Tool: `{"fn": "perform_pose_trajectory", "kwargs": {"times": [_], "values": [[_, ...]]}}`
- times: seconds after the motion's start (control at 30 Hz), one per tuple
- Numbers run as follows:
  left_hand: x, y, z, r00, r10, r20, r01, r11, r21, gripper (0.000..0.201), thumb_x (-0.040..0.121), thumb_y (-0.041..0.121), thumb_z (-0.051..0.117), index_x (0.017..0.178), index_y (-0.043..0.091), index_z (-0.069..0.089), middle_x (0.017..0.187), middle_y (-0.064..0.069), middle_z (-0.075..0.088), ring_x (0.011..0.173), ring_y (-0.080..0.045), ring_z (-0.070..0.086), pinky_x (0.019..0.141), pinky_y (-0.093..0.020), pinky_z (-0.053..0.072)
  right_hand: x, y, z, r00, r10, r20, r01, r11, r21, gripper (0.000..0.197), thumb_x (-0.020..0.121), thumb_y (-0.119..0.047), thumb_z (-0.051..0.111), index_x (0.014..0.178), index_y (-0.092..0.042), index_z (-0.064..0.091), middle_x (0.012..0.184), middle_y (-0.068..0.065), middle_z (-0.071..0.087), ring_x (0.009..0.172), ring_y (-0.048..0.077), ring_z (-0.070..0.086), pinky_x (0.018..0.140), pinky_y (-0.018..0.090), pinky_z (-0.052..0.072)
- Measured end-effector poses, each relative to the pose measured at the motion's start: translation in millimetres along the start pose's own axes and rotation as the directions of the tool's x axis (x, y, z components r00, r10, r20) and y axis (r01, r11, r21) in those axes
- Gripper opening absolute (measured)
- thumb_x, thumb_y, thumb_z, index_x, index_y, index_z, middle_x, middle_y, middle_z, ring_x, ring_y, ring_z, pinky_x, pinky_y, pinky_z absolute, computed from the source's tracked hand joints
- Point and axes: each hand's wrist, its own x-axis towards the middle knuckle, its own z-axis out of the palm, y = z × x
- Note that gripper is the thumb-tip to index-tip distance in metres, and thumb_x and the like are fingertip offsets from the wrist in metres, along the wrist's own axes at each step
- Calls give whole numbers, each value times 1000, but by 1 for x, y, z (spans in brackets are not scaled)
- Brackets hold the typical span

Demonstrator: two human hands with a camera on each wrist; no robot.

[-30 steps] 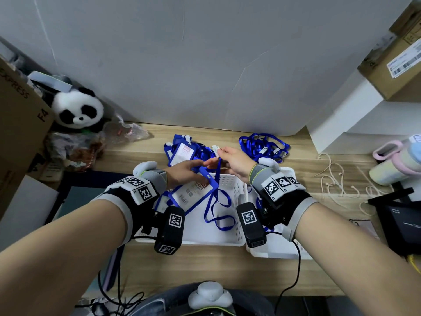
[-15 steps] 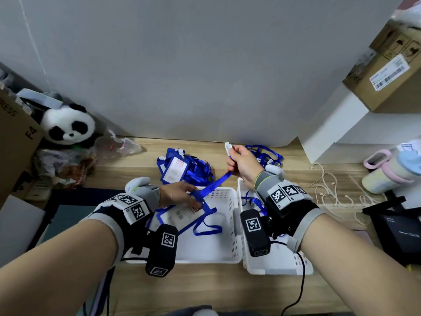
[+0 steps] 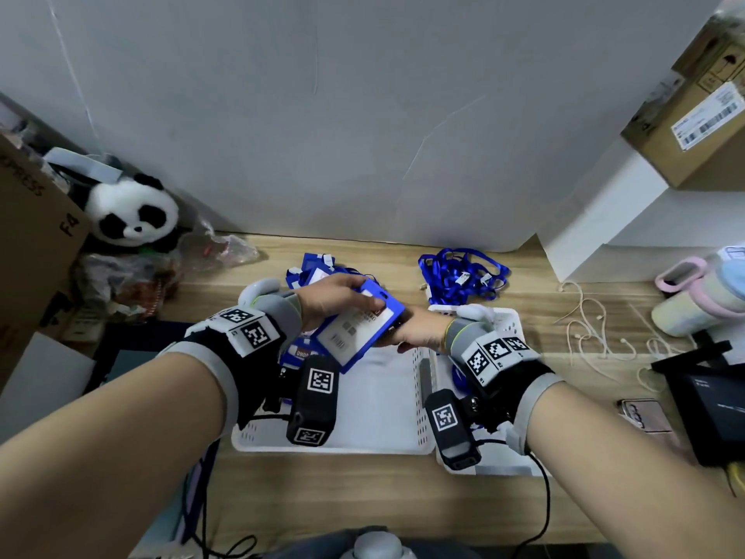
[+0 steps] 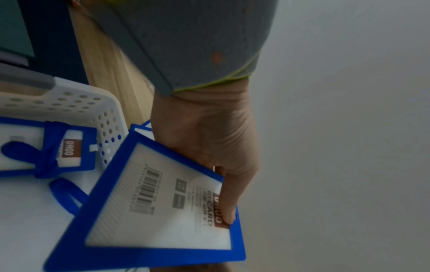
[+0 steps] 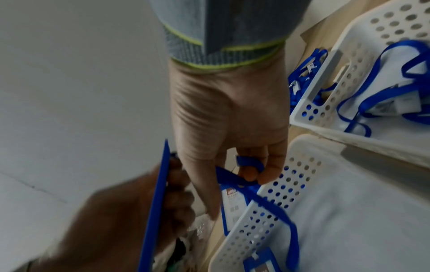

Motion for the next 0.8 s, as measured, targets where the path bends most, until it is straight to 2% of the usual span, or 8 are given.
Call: {"fn": "perform_pose_trajectory", "kwargs": {"times": [0.07, 0.13, 0.2, 0.27, 0.37, 0.5, 0.63, 0.8], "values": [[1, 6, 3, 1000, 27, 14, -26, 999, -32, 24, 82, 14, 69, 104, 10, 60, 89, -9, 68, 72, -22, 65, 71, -34, 54, 1, -4, 4, 1000, -1, -9, 1, 1000, 17, 9, 91, -9, 54, 89, -17, 56, 71, -4, 49, 66, 7, 45, 64, 19, 44], [3, 10, 5, 999, 44, -2, -44, 998, -44, 7, 85, 11, 66, 90, 14, 62, 84, -7, 69, 70, -21, 65, 73, -35, 54, 2, -4, 2, 1000, 6, -11, -6, 999, 49, 22, 94, -11, 44, 74, -18, 49, 65, -2, 46, 58, 10, 40, 60, 21, 44], [6, 10, 5, 995, 62, -77, -66, 997, -41, 9, 86, 13, 66, 86, 20, 59, 77, -4, 70, 63, -18, 65, 68, -33, 55, 2, -5, -6, 998, 13, -60, -6, 994, 107, 21, 96, -12, 41, 77, -15, 50, 66, 0, 49, 56, 11, 42, 58, 21, 45], [10, 10, 3, 987, 62, -145, -69, 997, -41, 12, 86, 17, 66, 96, 20, 61, 80, -5, 70, 62, -18, 65, 65, -33, 56, 2, -6, -20, 983, 18, -182, 23, 976, 217, 20, 98, -10, 39, 83, -12, 52, 69, 3, 52, 56, 12, 44, 51, 19, 46], [18, 7, 3, 972, 32, -231, -48, 997, -64, 27, 86, 20, 65, 113, 21, 57, 84, -6, 69, 64, -19, 65, 60, -31, 57, 2, -7, -46, 925, 40, -379, 117, 916, 383, 28, 100, -12, 37, 76, -11, 52, 68, 4, 49, 54, 11, 40, 48, 18, 40], [32, 8, 10, 947, -5, -322, -27, 995, -96, 27, 93, 18, 55, 120, 15, 52, 82, -3, 63, 68, -16, 61, 70, -33, 53, 2, -5, -80, 828, 65, -557, 225, 871, 437, 30, 100, -12, 38, 74, -12, 54, 70, 2, 53, 57, 10, 44, 46, 16, 43], [50, 17, 21, 937, -30, -349, -9, 994, -111, 32, 95, 15, 51, 126, 12, 48, 84, -4, 61, 71, -16, 59, 71, -30, 52, 8, -2, -110, 748, 81, -659, 300, 845, 443, 24, 97, -15, 43, 77, -16, 56, 74, -3, 55, 62, 7, 48, 47, 15, 45], [65, 23, 32, 949, -68, -307, 44, 995, -85, 32, 90, 13, 60, 118, 14, 45, 101, -11, 62, 69, -17, 60, 63, -29, 52, 20, 5, -139, 655, 171, -736, 302, 834, 462, 23, 94, -16, 47, 72, -18, 55, 71, -4, 52, 58, 6, 46, 48, 17, 43]]}}
